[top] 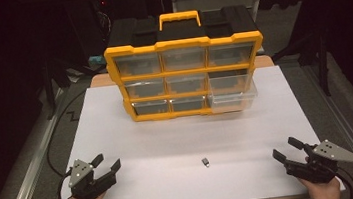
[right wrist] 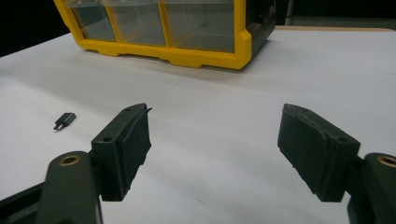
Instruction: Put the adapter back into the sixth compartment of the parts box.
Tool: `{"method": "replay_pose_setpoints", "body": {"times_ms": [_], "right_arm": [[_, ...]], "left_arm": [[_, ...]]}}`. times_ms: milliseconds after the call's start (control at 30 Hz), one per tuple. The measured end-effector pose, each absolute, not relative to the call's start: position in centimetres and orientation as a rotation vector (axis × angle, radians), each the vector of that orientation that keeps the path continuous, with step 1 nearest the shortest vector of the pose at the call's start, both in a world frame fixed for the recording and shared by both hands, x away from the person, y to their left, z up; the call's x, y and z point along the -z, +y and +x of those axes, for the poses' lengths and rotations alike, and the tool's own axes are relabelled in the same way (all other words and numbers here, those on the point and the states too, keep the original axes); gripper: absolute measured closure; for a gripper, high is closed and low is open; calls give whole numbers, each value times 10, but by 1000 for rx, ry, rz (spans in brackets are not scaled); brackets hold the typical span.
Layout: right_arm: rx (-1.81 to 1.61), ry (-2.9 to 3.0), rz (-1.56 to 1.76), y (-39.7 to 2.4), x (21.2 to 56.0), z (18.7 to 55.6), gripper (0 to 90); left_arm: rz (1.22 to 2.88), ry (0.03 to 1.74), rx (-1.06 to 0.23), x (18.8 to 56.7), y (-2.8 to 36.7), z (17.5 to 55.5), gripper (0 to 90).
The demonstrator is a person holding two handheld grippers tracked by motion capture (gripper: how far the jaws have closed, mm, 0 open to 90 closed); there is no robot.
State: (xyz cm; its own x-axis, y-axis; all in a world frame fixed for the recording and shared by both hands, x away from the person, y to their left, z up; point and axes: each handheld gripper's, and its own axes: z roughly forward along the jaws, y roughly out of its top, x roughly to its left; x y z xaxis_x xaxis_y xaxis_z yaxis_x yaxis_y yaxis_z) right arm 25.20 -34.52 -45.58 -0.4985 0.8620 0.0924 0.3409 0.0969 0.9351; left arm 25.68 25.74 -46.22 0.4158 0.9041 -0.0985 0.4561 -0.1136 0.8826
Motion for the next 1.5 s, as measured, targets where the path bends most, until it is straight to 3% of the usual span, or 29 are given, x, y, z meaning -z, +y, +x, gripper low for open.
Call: {"method": "replay_pose_setpoints", "body": {"times_ms": [1500], "right_arm": [[-1474,1840,1137,-342,453,261,273]], "left_arm": [[1727,1193,-590,464,255,255,328]]}}
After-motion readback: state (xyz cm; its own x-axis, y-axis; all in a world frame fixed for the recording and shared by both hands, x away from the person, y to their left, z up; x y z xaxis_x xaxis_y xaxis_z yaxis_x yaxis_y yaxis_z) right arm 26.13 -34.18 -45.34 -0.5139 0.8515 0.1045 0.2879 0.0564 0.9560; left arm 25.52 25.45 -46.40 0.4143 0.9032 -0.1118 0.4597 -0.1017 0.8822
